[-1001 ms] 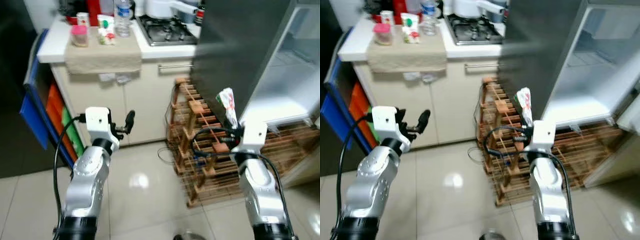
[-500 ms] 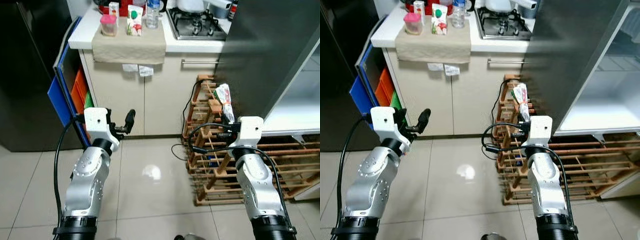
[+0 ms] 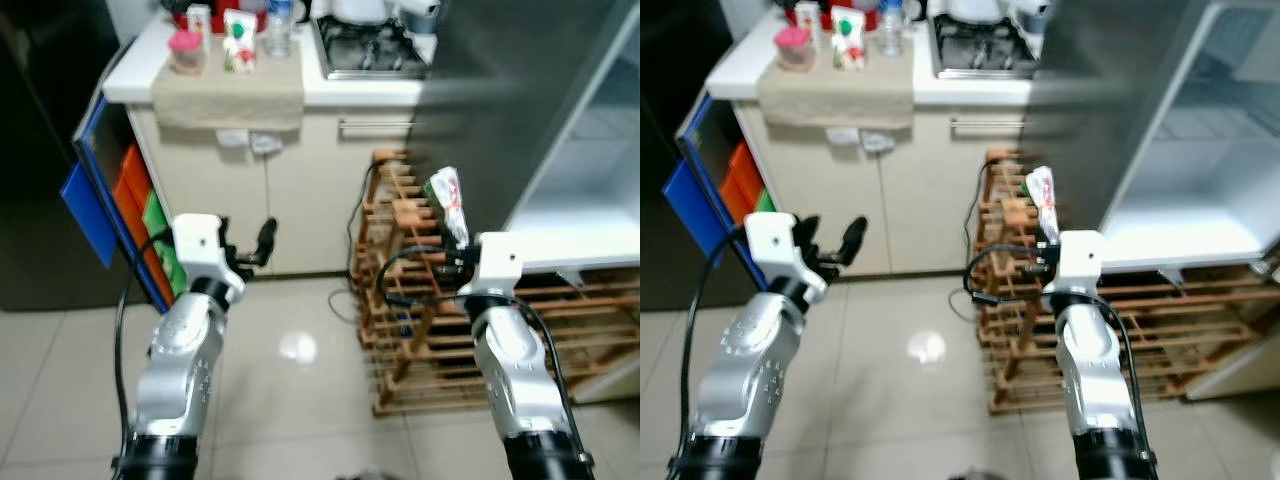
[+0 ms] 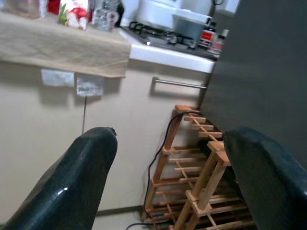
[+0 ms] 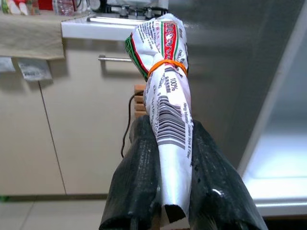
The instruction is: Restocking fridge
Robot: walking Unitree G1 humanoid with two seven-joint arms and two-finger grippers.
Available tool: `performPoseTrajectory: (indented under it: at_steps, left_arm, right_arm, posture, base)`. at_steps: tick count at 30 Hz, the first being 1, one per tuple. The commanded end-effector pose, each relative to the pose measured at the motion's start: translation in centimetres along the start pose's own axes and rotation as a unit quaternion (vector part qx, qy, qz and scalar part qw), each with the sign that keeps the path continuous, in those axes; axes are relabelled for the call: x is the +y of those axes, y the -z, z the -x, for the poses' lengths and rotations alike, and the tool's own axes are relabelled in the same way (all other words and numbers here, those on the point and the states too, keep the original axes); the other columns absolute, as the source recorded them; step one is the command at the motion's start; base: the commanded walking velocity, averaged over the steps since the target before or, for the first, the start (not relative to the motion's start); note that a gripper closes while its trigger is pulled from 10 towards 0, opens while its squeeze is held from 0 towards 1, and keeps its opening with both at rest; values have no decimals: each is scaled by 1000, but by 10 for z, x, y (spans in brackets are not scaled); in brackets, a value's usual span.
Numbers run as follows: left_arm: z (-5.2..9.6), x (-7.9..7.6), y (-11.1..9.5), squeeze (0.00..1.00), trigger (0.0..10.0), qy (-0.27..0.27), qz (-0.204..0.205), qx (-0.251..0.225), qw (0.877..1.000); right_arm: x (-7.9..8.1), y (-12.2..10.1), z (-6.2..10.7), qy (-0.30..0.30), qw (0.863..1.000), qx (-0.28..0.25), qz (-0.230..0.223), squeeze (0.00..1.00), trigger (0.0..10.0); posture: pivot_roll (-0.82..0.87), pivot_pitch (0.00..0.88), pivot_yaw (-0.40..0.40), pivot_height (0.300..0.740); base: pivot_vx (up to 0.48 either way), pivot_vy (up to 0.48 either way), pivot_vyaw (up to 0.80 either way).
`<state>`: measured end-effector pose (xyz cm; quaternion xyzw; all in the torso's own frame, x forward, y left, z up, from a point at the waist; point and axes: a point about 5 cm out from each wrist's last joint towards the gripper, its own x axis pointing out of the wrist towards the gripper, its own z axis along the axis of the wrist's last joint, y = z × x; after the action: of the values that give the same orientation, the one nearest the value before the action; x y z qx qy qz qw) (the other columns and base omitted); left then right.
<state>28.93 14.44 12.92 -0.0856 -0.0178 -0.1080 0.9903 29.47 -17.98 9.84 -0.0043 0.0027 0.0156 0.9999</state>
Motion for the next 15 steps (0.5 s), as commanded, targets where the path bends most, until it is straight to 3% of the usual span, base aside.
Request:
performPoseTrajectory:
  at_steps: [1, 12, 15]
  left_arm:
    - [0, 1, -4, 0, 10000, 0, 3, -9, 1000]
    - [-1, 4, -2, 0, 10000, -16, -8, 0, 1000]
    - [0, 4, -6, 0, 10000, -15, -20, -10, 1000]
  right_arm:
    - [1, -5, -2, -3, 1000, -10, 0, 0, 10000]
    - [4, -4, -2, -11, 1000, -9, 0, 0, 10000]
    - [-5, -16, 5, 17, 999, -41, -7, 0, 10000]
  posture:
    - [-12, 0, -17, 740]
    - [-12, 0, -16, 740]
    - [-12, 0, -16, 740]
  base:
    - [0, 0, 0]
    - [0, 0, 0]
    - [0, 0, 0]
